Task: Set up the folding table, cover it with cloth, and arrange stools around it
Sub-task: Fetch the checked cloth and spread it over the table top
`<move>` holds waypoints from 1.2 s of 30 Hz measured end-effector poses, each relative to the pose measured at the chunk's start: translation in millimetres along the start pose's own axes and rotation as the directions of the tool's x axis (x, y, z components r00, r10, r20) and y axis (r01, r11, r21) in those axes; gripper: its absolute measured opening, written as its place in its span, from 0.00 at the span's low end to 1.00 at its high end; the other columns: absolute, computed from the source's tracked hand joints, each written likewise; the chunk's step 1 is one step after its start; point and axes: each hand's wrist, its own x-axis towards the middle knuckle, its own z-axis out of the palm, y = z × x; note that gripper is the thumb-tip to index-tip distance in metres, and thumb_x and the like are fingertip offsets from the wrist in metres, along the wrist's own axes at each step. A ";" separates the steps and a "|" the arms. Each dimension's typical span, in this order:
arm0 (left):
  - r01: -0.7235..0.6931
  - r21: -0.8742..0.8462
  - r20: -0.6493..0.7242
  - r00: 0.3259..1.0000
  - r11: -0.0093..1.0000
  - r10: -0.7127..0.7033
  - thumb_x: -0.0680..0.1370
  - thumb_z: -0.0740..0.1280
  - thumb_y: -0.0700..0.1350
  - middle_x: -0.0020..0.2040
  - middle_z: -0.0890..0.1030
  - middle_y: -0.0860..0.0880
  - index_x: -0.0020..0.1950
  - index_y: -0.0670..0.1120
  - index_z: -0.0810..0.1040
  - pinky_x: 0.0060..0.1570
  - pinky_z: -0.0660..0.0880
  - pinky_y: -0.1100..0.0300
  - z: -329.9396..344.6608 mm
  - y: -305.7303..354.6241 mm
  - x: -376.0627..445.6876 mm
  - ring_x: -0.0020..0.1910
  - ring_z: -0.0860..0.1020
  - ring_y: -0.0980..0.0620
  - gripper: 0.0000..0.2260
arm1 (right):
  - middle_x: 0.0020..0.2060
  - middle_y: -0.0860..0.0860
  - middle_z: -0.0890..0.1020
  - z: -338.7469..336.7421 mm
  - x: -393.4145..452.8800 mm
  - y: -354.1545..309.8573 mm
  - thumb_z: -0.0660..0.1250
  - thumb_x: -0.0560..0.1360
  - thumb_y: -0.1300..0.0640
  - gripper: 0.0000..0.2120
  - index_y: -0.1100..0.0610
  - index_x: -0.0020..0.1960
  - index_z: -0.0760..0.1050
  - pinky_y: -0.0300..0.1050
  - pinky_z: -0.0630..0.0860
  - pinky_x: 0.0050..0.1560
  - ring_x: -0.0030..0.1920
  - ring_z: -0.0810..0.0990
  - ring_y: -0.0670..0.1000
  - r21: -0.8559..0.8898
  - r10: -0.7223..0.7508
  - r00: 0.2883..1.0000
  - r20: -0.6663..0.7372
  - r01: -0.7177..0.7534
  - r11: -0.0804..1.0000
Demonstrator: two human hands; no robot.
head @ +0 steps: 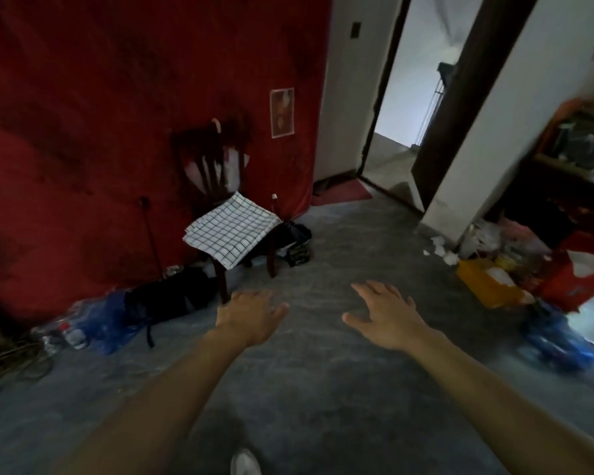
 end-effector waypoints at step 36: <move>0.259 0.008 0.015 0.966 0.966 -0.259 0.79 0.54 0.64 0.76 0.67 0.49 0.79 0.57 0.59 0.68 0.69 0.47 -168.1 -355.6 458.2 0.71 0.67 0.44 0.29 | 0.74 0.49 0.65 -54.6 647.9 -290.1 0.62 0.76 0.36 0.35 0.50 0.77 0.58 0.63 0.67 0.69 0.73 0.64 0.53 0.231 -0.358 0.932 0.052 0.338 0.913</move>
